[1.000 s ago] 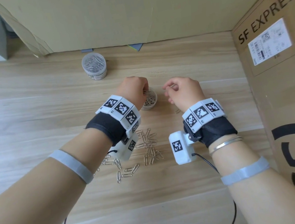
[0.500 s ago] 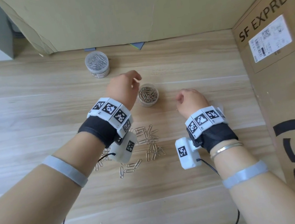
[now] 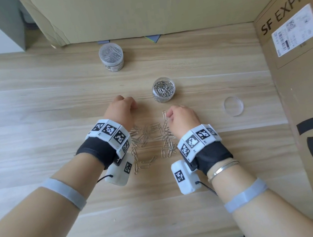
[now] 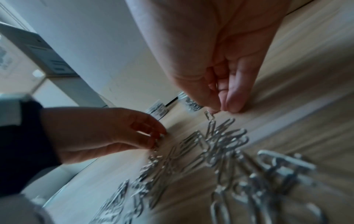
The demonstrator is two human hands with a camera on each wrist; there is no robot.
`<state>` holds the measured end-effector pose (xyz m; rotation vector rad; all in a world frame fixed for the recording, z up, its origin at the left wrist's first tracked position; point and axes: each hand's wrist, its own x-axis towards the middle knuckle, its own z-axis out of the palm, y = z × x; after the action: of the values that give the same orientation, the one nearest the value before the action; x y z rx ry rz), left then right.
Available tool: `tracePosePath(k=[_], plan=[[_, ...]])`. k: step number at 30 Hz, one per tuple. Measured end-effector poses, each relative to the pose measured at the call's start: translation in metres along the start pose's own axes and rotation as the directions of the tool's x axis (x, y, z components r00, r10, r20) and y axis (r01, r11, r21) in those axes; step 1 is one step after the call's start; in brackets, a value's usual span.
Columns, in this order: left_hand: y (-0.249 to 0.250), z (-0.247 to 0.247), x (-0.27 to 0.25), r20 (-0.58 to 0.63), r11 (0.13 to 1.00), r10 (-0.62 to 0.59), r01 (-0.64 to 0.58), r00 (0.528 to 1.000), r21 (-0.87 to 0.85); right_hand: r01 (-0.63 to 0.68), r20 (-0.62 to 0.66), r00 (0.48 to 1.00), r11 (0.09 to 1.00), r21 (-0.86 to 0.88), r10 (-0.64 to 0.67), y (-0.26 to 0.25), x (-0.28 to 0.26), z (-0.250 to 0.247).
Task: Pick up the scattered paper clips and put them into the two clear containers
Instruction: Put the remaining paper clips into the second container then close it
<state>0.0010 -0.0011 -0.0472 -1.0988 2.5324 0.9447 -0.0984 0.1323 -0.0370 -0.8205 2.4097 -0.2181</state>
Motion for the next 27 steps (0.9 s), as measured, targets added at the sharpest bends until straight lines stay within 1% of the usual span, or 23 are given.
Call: tracePosePath(k=[3,5,7,9,10,12,15,18,21,23,25,27], plan=[[0.0,0.004,-0.007,0.088,0.999,0.045,-0.045,0.995,-0.001,0.072,0.058,0.996,0.997,-0.001,-0.072,-0.008,-0.006,0.005],[-0.003,0.0,-0.01,0.08,0.999,0.036,-0.035,0.996,-0.013,0.068,0.041,0.997,0.998,0.001,-0.068,-0.006,-0.008,0.004],[-0.009,-0.007,-0.013,0.015,1.0,-0.023,0.023,1.0,-0.002,0.034,-0.031,0.999,0.999,-0.002,-0.034,-0.002,-0.008,0.002],[-0.019,-0.013,-0.019,-0.037,0.994,-0.085,0.087,0.996,0.06,-0.008,-0.039,0.999,1.0,-0.016,0.007,0.001,-0.009,0.003],[-0.023,-0.015,-0.022,-0.033,0.989,-0.111,0.113,0.993,0.094,-0.018,-0.027,0.999,1.0,-0.018,0.018,0.001,-0.009,0.004],[-0.03,-0.014,-0.029,0.011,0.983,-0.141,0.139,0.99,0.119,0.003,-0.009,1.0,1.0,-0.002,-0.003,-0.004,-0.011,0.008],[-0.029,-0.006,-0.035,0.068,0.991,-0.119,0.115,0.991,0.067,0.073,0.028,0.997,0.997,0.041,-0.074,-0.016,-0.017,0.017],[-0.025,0.001,-0.039,0.093,0.997,-0.073,0.071,0.993,0.028,0.086,0.034,0.995,0.993,0.086,-0.089,-0.02,-0.021,0.018],[-0.026,0.001,-0.04,0.11,1.0,-0.024,0.022,0.994,0.022,0.0,-0.029,1.0,0.998,0.07,0.002,-0.008,-0.019,0.007],[-0.03,-0.002,-0.04,0.078,0.994,-0.058,0.051,0.995,0.094,-0.096,-0.058,0.994,0.995,-0.015,0.095,0.003,-0.018,0.0],[-0.033,-0.004,-0.042,0.041,0.984,-0.11,0.103,0.993,0.149,-0.189,-0.037,0.982,0.976,-0.107,0.186,0.012,-0.02,-0.004],[-0.032,-0.001,-0.047,0.061,0.981,-0.135,0.125,0.989,0.15,-0.25,0.018,0.967,0.957,-0.146,0.255,0.014,-0.024,-0.003]])
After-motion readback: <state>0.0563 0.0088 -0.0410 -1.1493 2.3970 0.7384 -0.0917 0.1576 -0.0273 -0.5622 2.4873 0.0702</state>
